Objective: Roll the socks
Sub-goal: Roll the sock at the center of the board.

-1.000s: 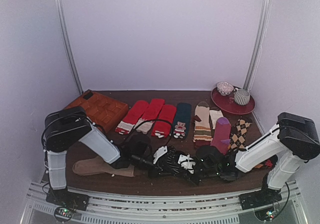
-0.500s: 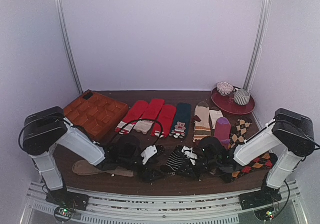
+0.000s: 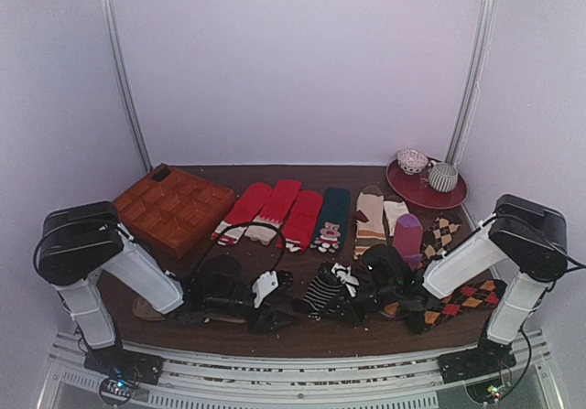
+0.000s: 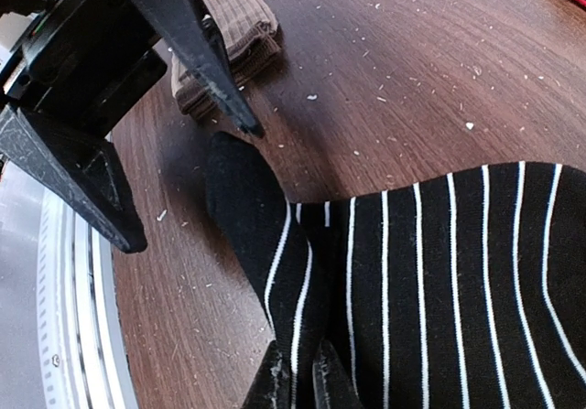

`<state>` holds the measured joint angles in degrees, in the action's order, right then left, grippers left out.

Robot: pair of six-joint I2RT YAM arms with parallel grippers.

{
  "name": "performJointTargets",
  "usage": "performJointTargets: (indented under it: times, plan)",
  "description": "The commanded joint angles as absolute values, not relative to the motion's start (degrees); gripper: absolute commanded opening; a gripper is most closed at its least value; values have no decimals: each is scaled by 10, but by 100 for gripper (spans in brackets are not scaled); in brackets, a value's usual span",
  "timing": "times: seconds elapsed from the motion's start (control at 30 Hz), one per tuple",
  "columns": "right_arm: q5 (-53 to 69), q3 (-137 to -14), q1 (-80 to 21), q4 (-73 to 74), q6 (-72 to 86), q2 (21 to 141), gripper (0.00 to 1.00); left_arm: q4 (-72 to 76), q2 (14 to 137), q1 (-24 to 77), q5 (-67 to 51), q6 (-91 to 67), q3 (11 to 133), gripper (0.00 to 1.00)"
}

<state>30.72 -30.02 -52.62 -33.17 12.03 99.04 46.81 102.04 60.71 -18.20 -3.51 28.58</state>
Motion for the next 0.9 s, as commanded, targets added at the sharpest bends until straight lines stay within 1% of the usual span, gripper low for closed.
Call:
performJointTargets:
  times: [0.0,0.1,0.23,0.33,0.47,0.5,0.57,0.6,0.7,0.87]
  plan:
    - [279,-286,-522,-212,121,1028,6,557,1033,608,-211,-28,289,40]
    - [279,-287,-519,-211,119,1031,6,576,1036,608,-220,-21,279,32]
    - [282,-286,-518,-213,119,1034,6,559,1050,608,-225,-15,291,29]
    - [283,-287,-517,-209,116,1035,6,569,1063,608,-218,-17,297,41]
    - [282,-288,-516,-206,114,1034,6,553,1077,608,-214,-9,321,48]
    - [282,-289,-515,-204,114,1034,6,555,1080,608,-214,-8,323,50]
    - [282,-291,-515,-203,112,1036,6,566,1077,608,-210,-7,322,59]
    - [282,-293,-515,-203,112,1038,6,573,1074,608,-208,-7,319,61]
    - [283,-294,-515,-201,110,1040,6,569,1070,608,-209,5,325,65]
    - [287,-294,-514,-198,107,1043,6,532,1092,608,-230,30,356,62]
